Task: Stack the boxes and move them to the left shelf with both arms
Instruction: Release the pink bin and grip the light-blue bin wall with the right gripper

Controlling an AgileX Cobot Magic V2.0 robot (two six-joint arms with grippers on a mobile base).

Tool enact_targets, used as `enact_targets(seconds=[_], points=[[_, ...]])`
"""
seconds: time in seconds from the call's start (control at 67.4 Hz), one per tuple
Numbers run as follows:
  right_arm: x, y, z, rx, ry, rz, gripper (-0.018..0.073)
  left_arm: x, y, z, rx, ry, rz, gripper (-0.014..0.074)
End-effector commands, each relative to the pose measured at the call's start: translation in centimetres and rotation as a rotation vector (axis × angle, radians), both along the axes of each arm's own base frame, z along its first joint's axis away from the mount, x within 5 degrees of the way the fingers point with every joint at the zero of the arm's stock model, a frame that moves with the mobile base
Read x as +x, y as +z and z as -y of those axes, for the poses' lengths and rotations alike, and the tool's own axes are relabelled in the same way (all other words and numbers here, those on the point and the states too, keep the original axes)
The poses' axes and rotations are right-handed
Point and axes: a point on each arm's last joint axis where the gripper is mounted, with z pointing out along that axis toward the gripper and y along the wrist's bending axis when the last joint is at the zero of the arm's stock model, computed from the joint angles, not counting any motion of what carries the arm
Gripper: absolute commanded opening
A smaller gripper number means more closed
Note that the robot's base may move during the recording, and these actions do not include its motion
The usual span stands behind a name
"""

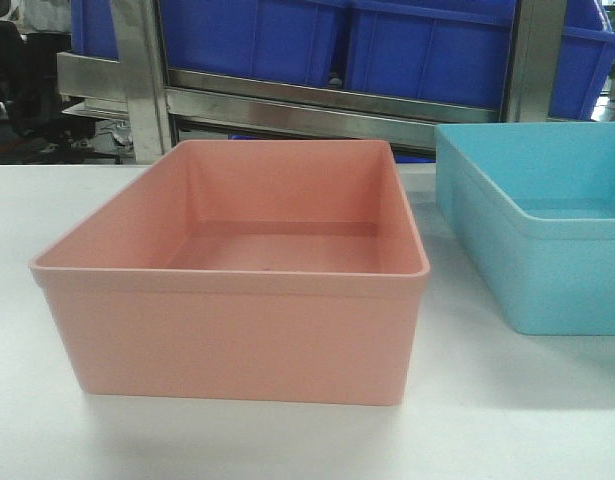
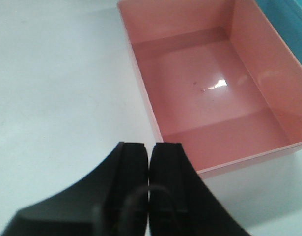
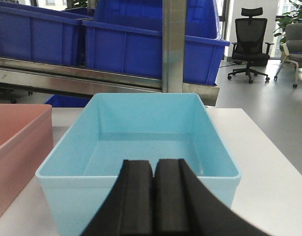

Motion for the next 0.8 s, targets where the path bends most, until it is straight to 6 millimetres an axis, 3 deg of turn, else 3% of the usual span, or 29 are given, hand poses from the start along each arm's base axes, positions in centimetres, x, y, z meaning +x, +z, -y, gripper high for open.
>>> enact_targets(seconds=[0.0,0.119,0.267,0.356,0.534,0.698,0.787], points=[[-0.5,3.4,0.0,-0.013,-0.001,0.130,0.0048,-1.2,1.0,-0.5,-0.079,-0.001,0.191,-0.0013],[-0.2,6.5,0.0,-0.012,-0.001,0.082,0.0050,-2.2,-0.2,-1.0,-0.102,0.001,0.241,-0.0013],[2.1,11.0,0.0,-0.012,0.000,0.008,0.0087,-2.3,-0.9,-1.0,-0.104,0.002,0.246,-0.0013],[4.7,13.5,0.1,-0.011,0.000,-0.054,0.0231,-2.3,-0.8,-1.0,-0.106,0.002,0.250,-0.0013],[10.2,16.2,0.1,-0.009,0.001,-0.244,0.0549,-2.3,-0.8,-1.1,-0.105,0.002,0.257,-0.0013],[14.7,17.9,0.4,-0.003,-0.008,-0.448,0.0573,-2.3,-0.8,-1.1,-0.102,0.002,0.251,-0.0013],[17.0,18.8,1.5,0.019,-0.055,-0.558,0.0573,-2.3,-0.9,-1.1,-0.099,0.002,0.244,-0.0013]])
